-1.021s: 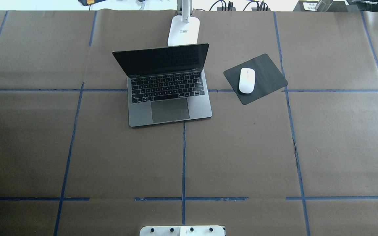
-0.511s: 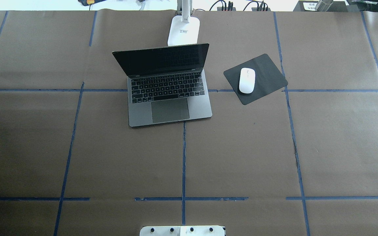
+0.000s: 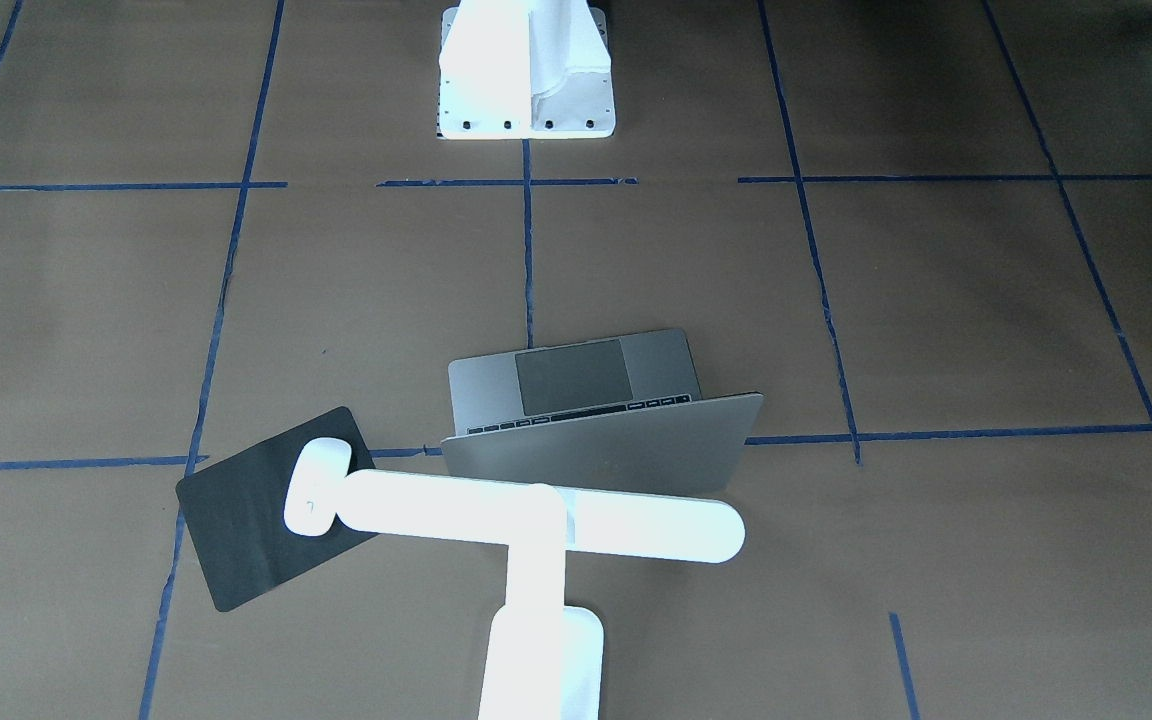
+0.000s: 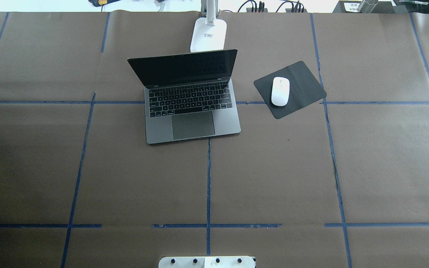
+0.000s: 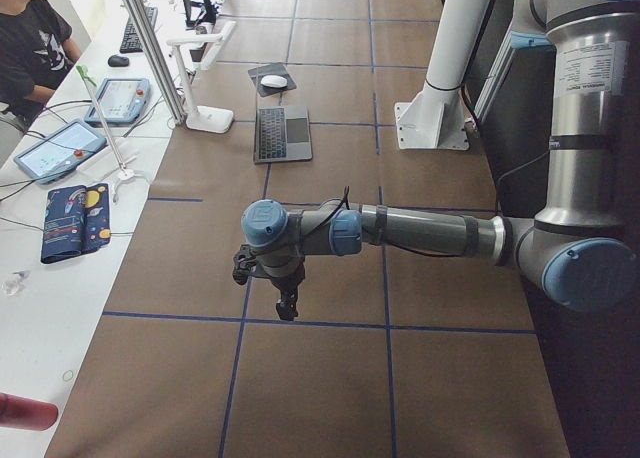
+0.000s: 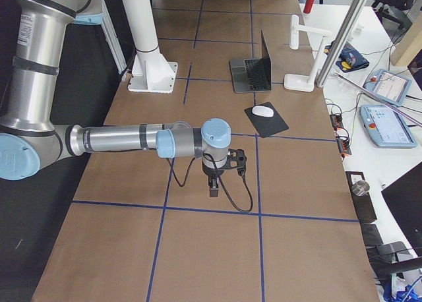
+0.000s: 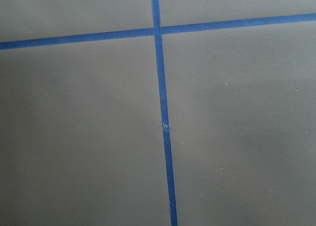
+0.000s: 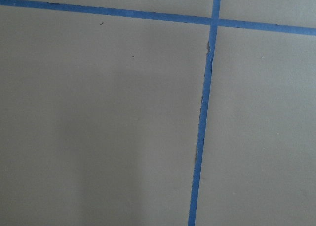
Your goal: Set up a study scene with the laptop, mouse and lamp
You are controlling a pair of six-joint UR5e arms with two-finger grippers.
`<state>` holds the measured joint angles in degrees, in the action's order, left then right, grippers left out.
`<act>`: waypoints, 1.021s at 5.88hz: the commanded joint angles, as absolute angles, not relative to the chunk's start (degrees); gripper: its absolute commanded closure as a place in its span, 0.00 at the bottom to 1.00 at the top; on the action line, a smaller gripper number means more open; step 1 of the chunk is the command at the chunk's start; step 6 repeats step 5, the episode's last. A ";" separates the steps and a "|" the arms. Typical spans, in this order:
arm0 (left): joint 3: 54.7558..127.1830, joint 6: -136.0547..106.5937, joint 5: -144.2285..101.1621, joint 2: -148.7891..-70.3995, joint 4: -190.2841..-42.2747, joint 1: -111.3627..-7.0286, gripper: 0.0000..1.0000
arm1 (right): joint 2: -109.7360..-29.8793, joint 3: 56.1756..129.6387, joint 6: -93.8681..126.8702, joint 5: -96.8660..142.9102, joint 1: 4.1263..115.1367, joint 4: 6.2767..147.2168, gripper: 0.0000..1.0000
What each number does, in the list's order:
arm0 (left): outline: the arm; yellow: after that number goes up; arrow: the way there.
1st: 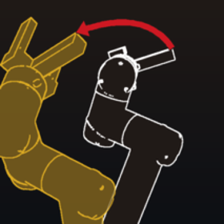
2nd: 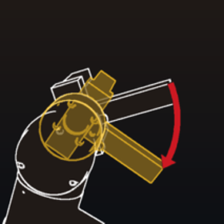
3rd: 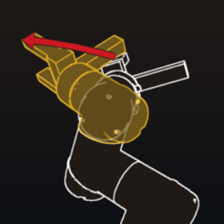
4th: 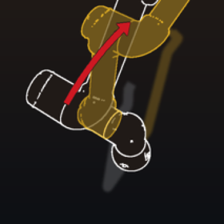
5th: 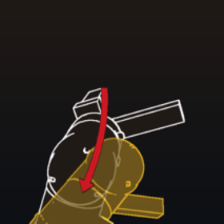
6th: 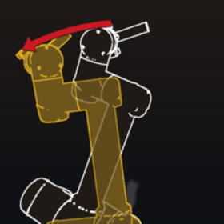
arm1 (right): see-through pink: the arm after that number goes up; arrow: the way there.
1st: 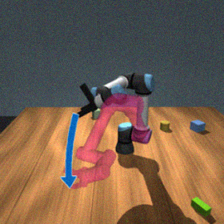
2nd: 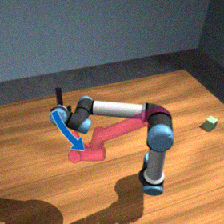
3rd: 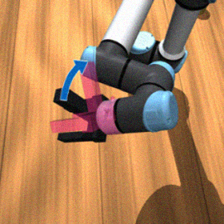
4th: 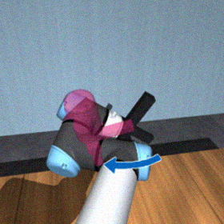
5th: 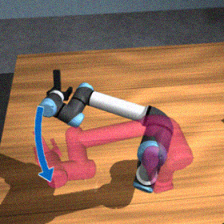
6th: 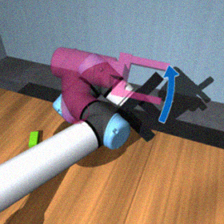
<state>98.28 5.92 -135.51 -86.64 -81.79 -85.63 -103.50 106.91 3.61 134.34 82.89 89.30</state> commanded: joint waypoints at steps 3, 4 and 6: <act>102.11 6.24 -135.18 -86.49 -82.79 -85.52 0.00 | -100.12 105.03 3.26 134.73 82.88 89.12 0.00; 102.22 6.24 -135.18 -86.66 -82.88 -85.43 0.00 | -99.67 105.03 3.51 135.35 82.79 89.03 0.00; 101.52 6.24 -135.09 -87.10 -82.88 -85.26 0.00 | -99.67 105.20 3.86 136.31 82.88 88.95 0.00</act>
